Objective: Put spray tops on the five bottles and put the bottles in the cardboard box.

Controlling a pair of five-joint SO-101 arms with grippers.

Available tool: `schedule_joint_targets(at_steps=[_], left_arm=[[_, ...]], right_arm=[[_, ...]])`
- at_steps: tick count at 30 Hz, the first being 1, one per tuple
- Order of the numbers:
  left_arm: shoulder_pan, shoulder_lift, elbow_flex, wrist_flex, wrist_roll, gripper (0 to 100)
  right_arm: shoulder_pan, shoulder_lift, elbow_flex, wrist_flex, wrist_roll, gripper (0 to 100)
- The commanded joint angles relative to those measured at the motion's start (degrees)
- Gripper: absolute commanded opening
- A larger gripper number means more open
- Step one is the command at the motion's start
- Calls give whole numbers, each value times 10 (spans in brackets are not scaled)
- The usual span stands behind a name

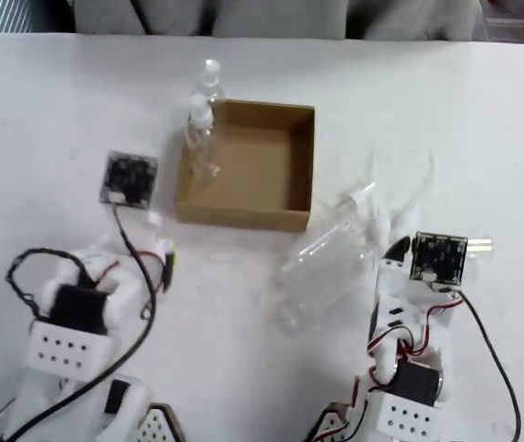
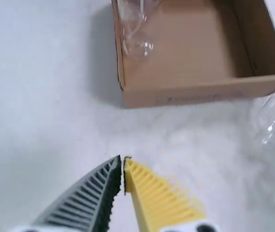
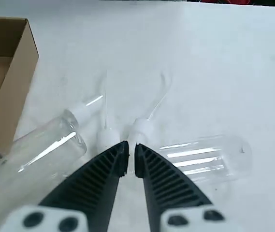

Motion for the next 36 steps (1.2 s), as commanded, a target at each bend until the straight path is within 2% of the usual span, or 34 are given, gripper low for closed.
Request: schedule_joint_targets(at_steps=[1, 4, 8, 11, 15, 19, 27, 31, 34, 36], left_arm=[[-22, -15, 75, -61, -4, 30], [-62, -15, 127, -107, -4, 30], [-95, -15, 172, -152, -4, 30], [-95, -15, 195, -175, -4, 30], [-94, -13, 202, -182, -10, 30], [-96, -13, 204, -178, -80, 28], [-94, -14, 215, -184, -106, 30], [-94, -12, 217, -197, -106, 30], [-94, -12, 217, -197, -106, 30], [-94, -12, 217, -197, -106, 30]], right_arm=[[0, -8, -19, 0, 63, 15], [0, -7, -47, 9, 92, 15], [-29, 1, -86, 58, 91, 15], [-48, 44, -117, 65, 64, 15], [-66, 153, -182, 65, 49, 15], [-77, 291, -259, 76, 14, 15], [-131, 506, -411, 186, -62, 15], [-174, 546, -419, 206, -98, 91], [-185, 560, -418, 218, -119, 165], [-185, 565, -418, 218, -129, 176]])
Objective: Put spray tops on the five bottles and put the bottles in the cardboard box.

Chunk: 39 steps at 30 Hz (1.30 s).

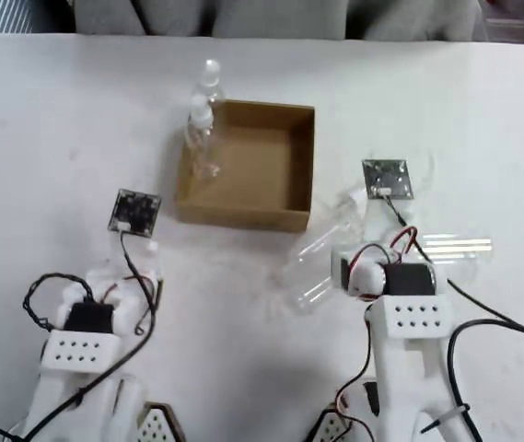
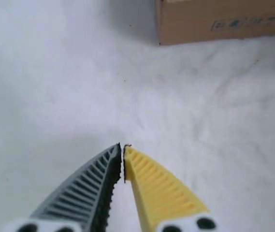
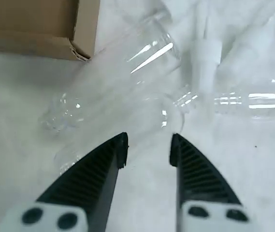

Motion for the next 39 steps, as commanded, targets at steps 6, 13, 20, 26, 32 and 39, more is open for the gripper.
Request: schedule_joint_targets(at_steps=[6, 13, 20, 26, 32, 39], left_arm=[[-4, -12, -3, -12, -4, 30], [-4, -12, -2, -12, -4, 30], [13, -12, 5, -13, -4, 30], [13, -12, 5, -13, -4, 29], [13, -12, 5, -13, -4, 30], [13, -12, 6, -13, -4, 30]], right_arm=[[-1, 18, -4, -19, -32, 180], [-7, 48, -1, -59, -32, 181], [-7, 133, 4, -112, -32, 205], [-28, 189, 4, -138, -68, 320], [-87, 252, 4, -139, -68, 319], [-89, 286, -2, -135, -67, 318]])
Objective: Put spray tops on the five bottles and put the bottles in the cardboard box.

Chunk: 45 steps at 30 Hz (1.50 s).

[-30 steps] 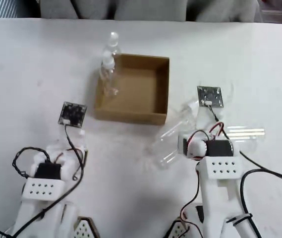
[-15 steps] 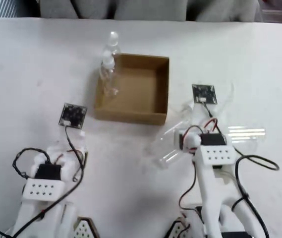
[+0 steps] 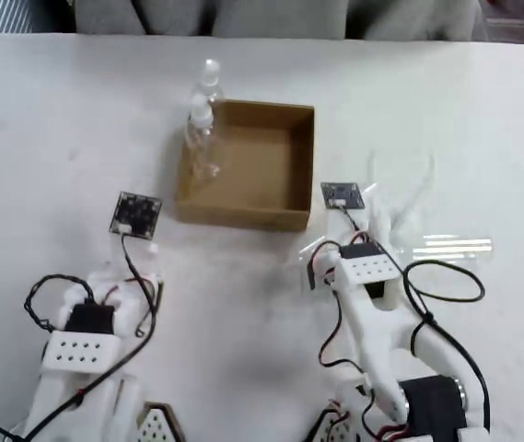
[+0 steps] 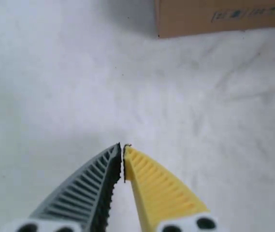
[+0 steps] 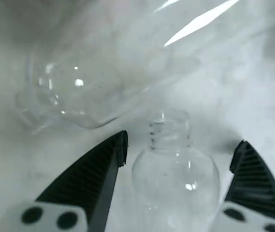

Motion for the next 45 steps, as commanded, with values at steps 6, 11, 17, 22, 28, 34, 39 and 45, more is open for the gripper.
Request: schedule_joint_targets(at_steps=[6, 11, 17, 22, 28, 34, 39, 45], left_arm=[[13, -12, -4, -11, -4, 30], [13, -12, -4, -11, -4, 30], [13, -12, -4, -11, -4, 30], [13, -12, -4, -11, -4, 30], [13, -12, -4, -11, -4, 30], [15, -12, -4, -11, -4, 30], [15, -12, -4, -11, -4, 29], [14, -12, -4, -11, -4, 28]], right_arm=[[-6, -4, -14, -1, 6, 318], [-5, -52, -14, 31, 99, 244], [-5, -166, -11, 108, 130, 262], [-5, -205, 19, 127, 131, 372], [-5, -174, 46, 105, 136, 386], [-6, -107, 46, 104, 193, 361], [-6, -72, 27, 91, 193, 234], [-10, -105, -14, 98, 191, 152]])
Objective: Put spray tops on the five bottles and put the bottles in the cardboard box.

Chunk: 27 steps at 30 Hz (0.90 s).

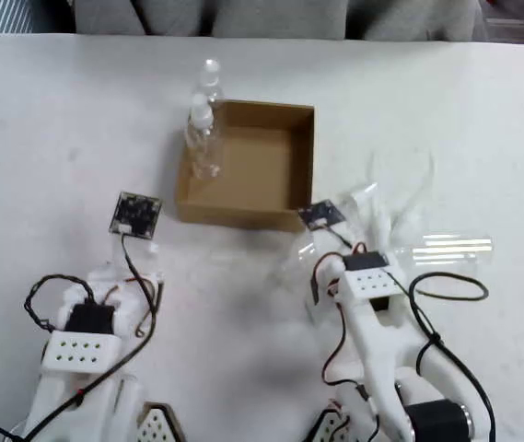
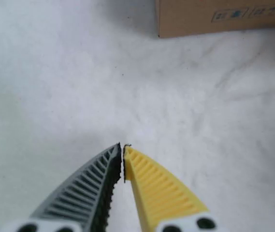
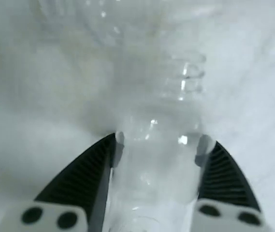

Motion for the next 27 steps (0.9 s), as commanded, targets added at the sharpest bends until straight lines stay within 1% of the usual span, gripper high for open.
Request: schedule_joint_targets(at_steps=[1, 6, 9, 11, 14, 16, 19, 25, 27], left_arm=[[14, -12, -4, -11, -4, 28], [14, -12, -4, -11, -4, 28], [14, -12, -4, -11, -4, 28], [14, -12, -4, -11, -4, 28], [12, -12, -4, -11, -4, 28], [12, -12, -4, -11, -4, 28], [11, -12, -4, -11, -4, 28], [11, -12, -4, -26, -4, 28], [11, -12, -4, -26, -4, 28]], right_arm=[[-7, -37, -50, 7, 4, 145], [-8, -93, -122, 68, 4, 90], [-41, -122, -164, 102, -4, 84], [-79, -133, -192, 124, -57, 82], [-147, -138, -234, 141, -164, 84], [-198, -137, -249, 134, -219, 84], [-252, -137, -242, 91, -243, 84], [-294, -137, -181, -3, -246, 82], [-303, -137, -160, -42, -269, 81]])
